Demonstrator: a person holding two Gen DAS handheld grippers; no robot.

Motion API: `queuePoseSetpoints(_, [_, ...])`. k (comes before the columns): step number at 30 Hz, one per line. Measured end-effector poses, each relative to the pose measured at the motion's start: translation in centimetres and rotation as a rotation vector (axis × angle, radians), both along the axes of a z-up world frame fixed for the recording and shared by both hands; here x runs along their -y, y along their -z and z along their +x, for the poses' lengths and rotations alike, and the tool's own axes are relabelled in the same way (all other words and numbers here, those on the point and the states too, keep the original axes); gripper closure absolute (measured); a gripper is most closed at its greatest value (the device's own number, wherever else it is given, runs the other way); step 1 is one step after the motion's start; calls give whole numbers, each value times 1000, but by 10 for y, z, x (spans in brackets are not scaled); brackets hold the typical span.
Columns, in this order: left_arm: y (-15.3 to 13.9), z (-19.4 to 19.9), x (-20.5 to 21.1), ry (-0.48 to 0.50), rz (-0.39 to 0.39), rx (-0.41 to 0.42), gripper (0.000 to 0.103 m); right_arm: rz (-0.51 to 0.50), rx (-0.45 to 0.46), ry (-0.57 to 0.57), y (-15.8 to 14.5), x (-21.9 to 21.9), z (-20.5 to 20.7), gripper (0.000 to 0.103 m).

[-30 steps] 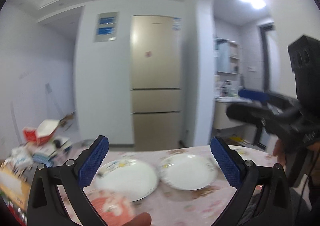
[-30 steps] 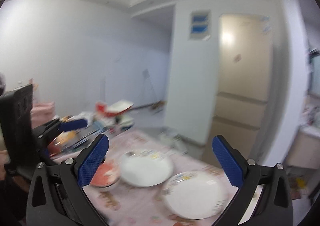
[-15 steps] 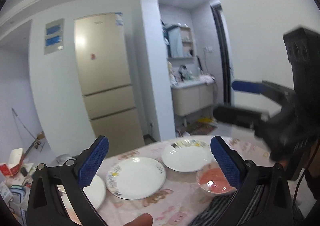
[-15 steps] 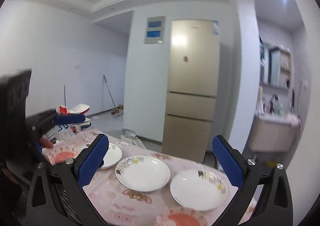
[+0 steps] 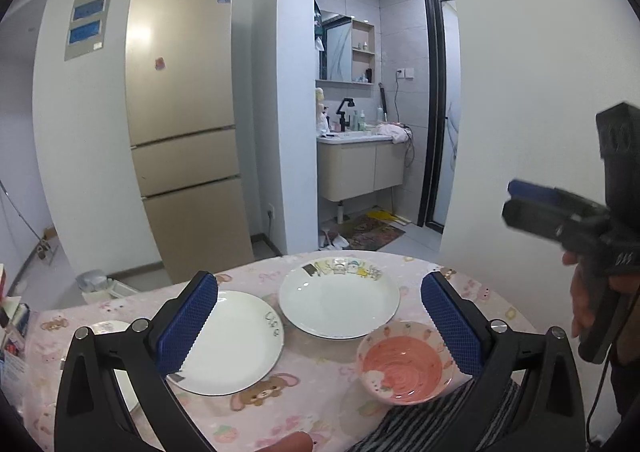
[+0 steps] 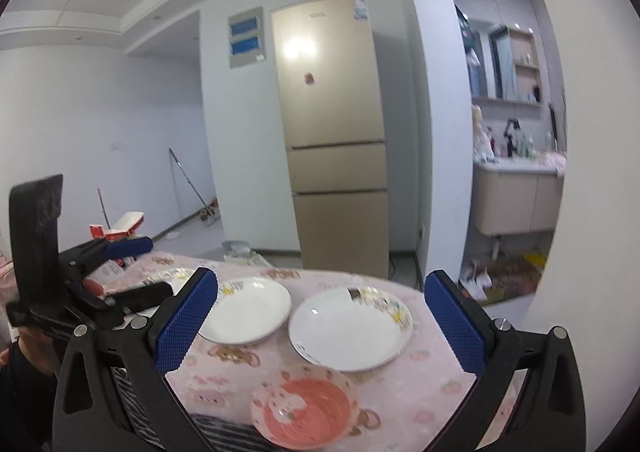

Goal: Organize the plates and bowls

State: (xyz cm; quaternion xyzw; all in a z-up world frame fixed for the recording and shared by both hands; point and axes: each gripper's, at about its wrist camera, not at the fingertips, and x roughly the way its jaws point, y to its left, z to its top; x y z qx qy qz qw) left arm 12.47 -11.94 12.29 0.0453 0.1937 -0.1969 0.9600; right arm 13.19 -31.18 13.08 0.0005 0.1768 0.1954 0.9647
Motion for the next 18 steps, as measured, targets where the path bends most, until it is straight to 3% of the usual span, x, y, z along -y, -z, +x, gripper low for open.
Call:
queuePoseSetpoints(10, [30, 29, 32, 10, 68, -81, 0, -131, -170, -5, 58, 3, 23, 0])
queuePoseSetpoints(18, [76, 65, 39, 13, 78, -318, 0, -137, -323, -3, 105, 14, 41, 0])
